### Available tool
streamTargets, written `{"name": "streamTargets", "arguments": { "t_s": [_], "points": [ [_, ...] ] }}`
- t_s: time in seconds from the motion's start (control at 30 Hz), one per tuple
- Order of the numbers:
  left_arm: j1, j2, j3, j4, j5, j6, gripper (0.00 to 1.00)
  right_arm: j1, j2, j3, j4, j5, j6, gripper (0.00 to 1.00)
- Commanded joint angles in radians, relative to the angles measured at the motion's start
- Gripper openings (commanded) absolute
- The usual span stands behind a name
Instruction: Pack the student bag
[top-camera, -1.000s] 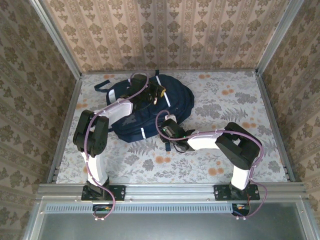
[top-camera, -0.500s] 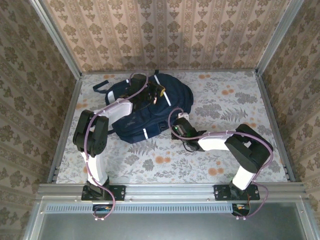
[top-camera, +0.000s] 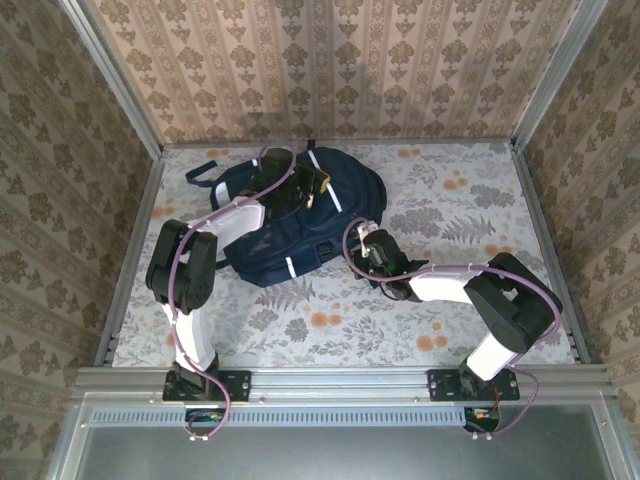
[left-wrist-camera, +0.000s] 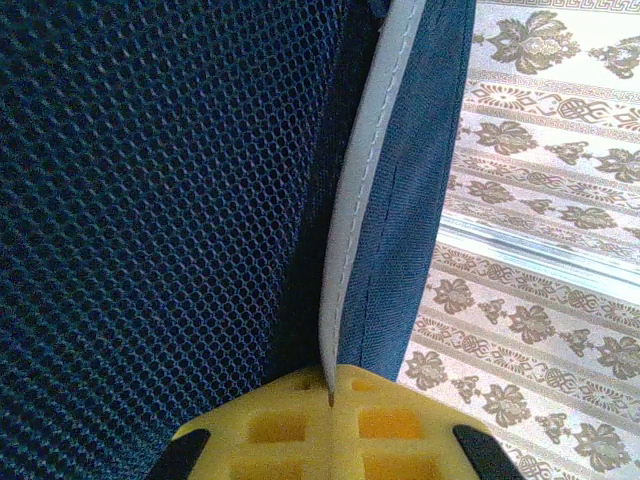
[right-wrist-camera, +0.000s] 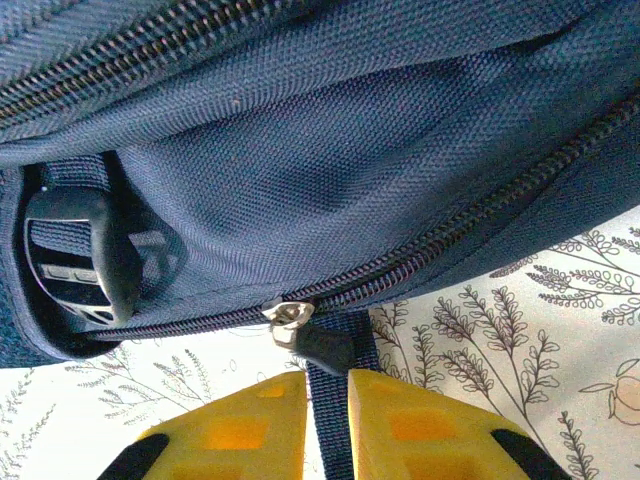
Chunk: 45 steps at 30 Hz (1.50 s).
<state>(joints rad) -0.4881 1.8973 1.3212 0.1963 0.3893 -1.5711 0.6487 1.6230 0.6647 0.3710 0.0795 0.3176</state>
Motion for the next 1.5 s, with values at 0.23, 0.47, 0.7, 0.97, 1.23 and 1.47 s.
{"name": "streamTargets", "arguments": {
  "t_s": [0.23, 0.47, 0.7, 0.97, 1.23, 1.47],
  "points": [
    [0.020, 0.006, 0.002, 0.035, 0.016, -0.012, 0.00, -0.004, 0.035, -0.062, 0.164, -0.073, -0.188, 0.40],
    [0.021, 0.009, 0.003, 0.040, 0.017, -0.013, 0.00, 0.015, 0.079, -0.111, 0.300, 0.034, -0.234, 0.48],
    [0.021, 0.011, 0.004, 0.039, 0.019, -0.013, 0.00, 0.049, 0.153, -0.077, 0.356, 0.183, -0.268, 0.46],
    [0.019, 0.013, 0.003, 0.038, 0.018, -0.013, 0.00, 0.055, 0.234, -0.016, 0.392, 0.253, -0.258, 0.37],
    [0.019, 0.020, 0.007, 0.050, 0.026, -0.013, 0.00, 0.064, 0.272, 0.022, 0.421, 0.185, -0.239, 0.28],
    [0.020, 0.019, 0.004, 0.047, 0.020, -0.005, 0.00, 0.066, 0.200, -0.086, 0.476, 0.193, -0.280, 0.12]
  ]
}}
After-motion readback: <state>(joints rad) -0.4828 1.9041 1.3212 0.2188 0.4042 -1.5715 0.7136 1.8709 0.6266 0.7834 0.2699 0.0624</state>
